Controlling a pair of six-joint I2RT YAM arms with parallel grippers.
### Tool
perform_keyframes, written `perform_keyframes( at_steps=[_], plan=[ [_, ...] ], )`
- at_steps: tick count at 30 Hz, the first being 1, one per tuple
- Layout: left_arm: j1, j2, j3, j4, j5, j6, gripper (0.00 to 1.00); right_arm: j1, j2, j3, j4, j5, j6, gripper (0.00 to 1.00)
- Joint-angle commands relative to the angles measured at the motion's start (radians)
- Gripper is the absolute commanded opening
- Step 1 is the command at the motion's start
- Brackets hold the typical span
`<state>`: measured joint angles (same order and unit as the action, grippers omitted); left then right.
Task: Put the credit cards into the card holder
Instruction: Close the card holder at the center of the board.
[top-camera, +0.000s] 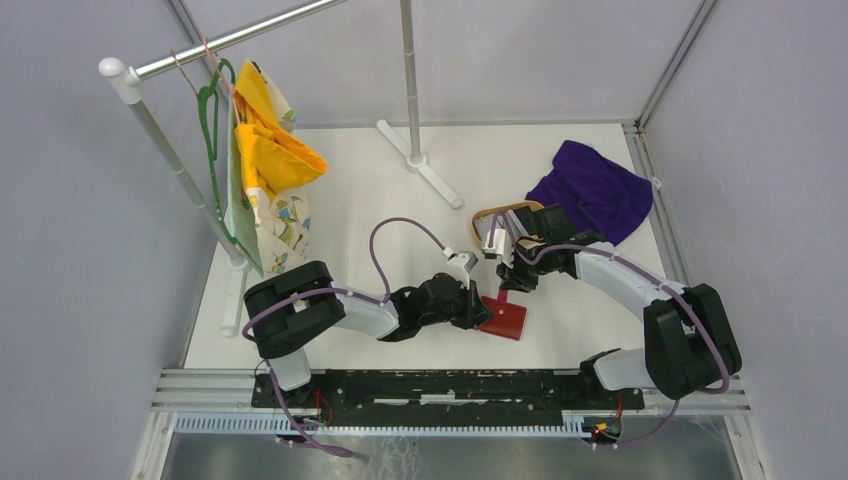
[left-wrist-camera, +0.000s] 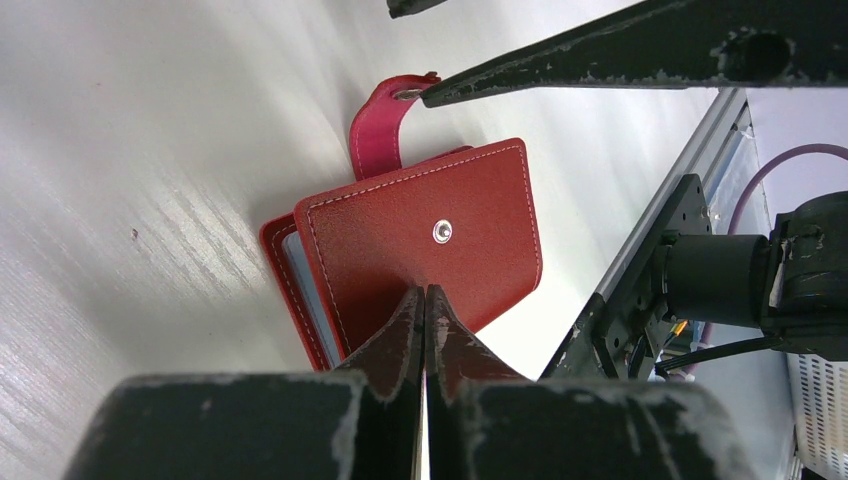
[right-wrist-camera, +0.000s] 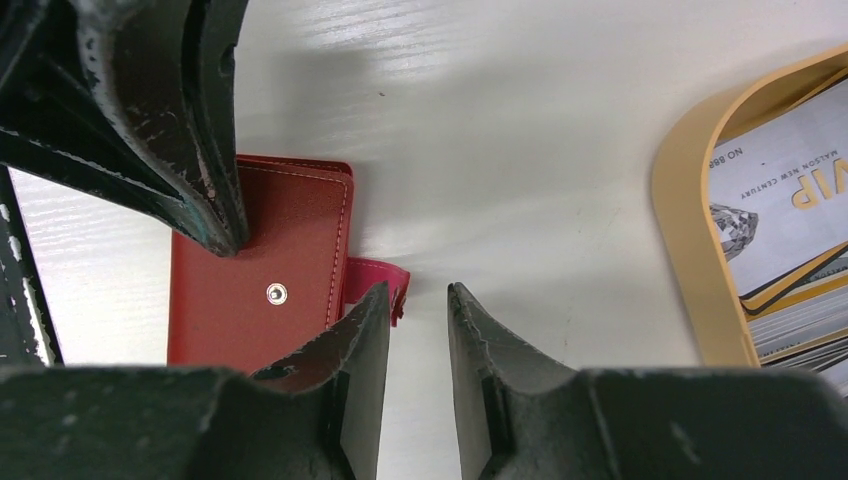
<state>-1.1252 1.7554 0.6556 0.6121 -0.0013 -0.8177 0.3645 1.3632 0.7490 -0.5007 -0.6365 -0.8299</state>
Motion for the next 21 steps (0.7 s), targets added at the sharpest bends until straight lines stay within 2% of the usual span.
perform_keyframes(
  at_steps=[1,10,21],
  plan=[
    [0.001,0.001,0.008,-0.027,-0.046,-0.014,0.02,-0.006,0.013,0.038,-0.013,-0.020,0.020,0.33],
    [0.000,0.000,0.005,-0.028,-0.049,-0.012,0.02,-0.008,0.037,0.052,-0.047,-0.020,0.000,0.27],
    [-0.001,0.003,0.009,-0.033,-0.047,-0.009,0.02,-0.010,0.040,0.064,-0.064,-0.038,-0.006,0.10]
  ],
)
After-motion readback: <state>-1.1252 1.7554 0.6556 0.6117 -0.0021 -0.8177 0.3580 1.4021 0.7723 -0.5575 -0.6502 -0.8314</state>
